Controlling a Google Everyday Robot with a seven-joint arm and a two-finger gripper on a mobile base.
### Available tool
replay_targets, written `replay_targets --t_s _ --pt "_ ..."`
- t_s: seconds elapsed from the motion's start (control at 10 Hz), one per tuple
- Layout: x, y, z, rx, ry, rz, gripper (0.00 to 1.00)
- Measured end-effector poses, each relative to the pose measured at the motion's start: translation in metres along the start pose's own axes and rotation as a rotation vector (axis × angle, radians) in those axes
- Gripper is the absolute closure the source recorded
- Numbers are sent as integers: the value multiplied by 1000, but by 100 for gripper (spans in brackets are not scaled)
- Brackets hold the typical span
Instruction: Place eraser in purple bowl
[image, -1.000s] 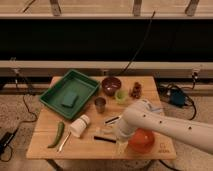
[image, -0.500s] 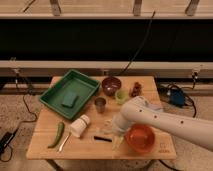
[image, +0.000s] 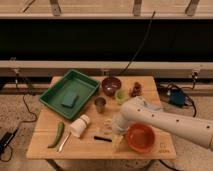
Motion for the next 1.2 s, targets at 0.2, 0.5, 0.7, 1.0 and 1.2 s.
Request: replay_targets --t_s 0.2,0.5,0.7,1.0,1.2 --pt "4 -1 7 -14 8 5 23" --pt "5 2 13 -34 20 4 51" --pt "6 5 12 -36 21 4 71" --pt "-8 2 -7 -8 1 -8 97" --pt "-24 -6 -28 12 -11 -31 100"
